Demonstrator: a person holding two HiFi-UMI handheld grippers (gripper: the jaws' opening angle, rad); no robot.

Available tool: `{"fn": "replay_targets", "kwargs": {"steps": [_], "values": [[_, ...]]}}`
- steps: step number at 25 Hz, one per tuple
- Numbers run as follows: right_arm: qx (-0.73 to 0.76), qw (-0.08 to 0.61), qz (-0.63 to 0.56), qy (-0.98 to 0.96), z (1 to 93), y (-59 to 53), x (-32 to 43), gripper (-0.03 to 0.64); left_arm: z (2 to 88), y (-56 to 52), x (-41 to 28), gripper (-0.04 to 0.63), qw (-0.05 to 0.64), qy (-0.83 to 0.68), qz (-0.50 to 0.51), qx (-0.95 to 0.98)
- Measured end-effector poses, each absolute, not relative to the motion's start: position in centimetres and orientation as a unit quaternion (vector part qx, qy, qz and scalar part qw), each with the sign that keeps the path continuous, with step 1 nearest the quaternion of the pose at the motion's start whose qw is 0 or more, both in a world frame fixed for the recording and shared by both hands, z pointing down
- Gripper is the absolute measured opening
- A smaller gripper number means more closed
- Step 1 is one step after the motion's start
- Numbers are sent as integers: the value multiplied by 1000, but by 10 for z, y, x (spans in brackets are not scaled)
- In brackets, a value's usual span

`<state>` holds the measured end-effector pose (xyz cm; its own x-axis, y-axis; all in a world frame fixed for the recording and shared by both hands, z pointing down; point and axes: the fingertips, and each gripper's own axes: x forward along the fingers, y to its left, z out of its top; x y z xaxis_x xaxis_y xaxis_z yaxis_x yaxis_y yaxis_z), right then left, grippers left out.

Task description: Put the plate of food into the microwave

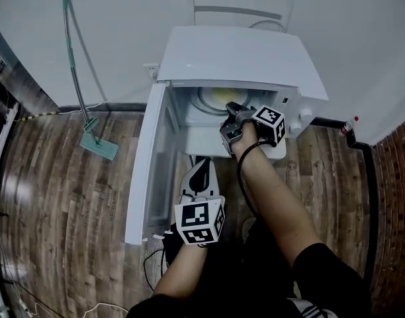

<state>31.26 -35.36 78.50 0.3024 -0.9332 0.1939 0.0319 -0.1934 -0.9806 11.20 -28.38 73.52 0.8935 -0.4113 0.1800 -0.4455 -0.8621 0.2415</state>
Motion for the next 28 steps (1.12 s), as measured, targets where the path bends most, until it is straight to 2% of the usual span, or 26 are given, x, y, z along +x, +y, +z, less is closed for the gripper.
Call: {"fn": "replay_targets", "kwargs": {"steps": [13, 19, 23, 28], "values": [[-707, 405, -454, 360, 803, -367, 344, 26, 747, -284, 108, -2, 137, -222, 75, 962], [-769, 307, -391, 402, 795, -368, 344, 40, 747, -279, 113, -2, 136, -209, 75, 966], [-814, 223, -357, 399, 792, -364, 343, 93, 754, -274, 114, -2, 141, -201, 80, 966], [-862, 43, -284, 418, 786, -368, 339, 152, 755, -271, 113, -2, 142, -195, 79, 967]]}}
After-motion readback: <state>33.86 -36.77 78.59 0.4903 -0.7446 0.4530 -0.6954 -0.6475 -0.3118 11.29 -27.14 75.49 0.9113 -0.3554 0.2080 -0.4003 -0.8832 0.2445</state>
